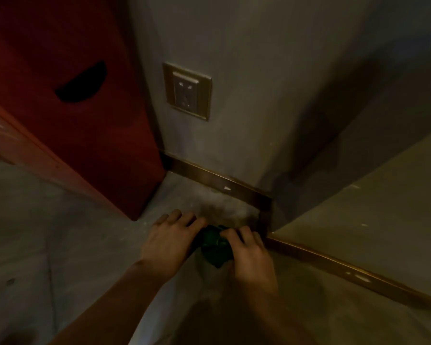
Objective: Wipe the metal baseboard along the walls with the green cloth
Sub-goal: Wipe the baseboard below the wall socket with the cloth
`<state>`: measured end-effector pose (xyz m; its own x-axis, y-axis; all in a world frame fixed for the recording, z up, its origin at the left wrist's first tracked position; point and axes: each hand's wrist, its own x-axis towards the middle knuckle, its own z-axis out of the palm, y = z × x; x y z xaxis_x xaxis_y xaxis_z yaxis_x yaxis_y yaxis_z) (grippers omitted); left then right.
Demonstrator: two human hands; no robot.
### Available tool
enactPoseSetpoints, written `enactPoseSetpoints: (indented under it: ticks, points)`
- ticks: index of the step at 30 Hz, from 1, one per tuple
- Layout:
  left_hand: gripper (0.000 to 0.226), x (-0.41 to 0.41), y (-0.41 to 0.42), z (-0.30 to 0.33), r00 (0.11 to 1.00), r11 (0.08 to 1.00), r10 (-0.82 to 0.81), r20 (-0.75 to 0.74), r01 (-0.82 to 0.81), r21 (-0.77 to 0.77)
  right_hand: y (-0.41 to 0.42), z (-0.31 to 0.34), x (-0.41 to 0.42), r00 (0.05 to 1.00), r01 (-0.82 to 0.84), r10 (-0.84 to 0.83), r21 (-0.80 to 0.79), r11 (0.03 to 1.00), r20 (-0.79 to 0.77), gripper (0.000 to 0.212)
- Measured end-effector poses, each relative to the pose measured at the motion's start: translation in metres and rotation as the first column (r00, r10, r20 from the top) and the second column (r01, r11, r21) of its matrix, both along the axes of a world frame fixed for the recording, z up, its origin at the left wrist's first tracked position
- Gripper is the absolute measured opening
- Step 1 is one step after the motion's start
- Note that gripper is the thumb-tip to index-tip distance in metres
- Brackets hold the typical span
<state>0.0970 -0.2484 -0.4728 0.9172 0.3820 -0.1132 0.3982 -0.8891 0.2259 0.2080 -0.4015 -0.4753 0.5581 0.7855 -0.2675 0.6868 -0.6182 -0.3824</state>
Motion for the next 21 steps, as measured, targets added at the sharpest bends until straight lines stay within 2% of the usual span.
enactPoseSetpoints:
  ticks: [4, 8, 14, 21]
  points:
    - [0.045, 0.012, 0.010, -0.046, 0.999, 1.000, 0.011, 0.038, -0.011, -0.003, 0.010, -0.041, 0.012, 0.998, 0.020, -0.022, 0.045, 0.999, 0.057, 0.066]
    - [0.053, 0.029, 0.018, -0.072, 0.999, 0.999, 0.029, 0.038, -0.030, 0.027, 0.017, -0.066, 0.022, 0.990, 0.056, -0.068, 0.098, 0.994, 0.123, 0.065]
    - [0.047, 0.042, 0.025, -0.097, 0.994, 0.999, 0.041, 0.097, -0.041, 0.000, 0.024, -0.092, 0.035, 0.980, 0.107, -0.137, 0.190, 0.976, 0.148, 0.063]
    - [0.039, 0.051, 0.026, -0.117, 0.960, 0.994, 0.091, 0.265, -0.070, -0.088, 0.033, -0.109, 0.044, 0.967, 0.189, -0.233, 0.313, 0.931, 0.108, 0.060]
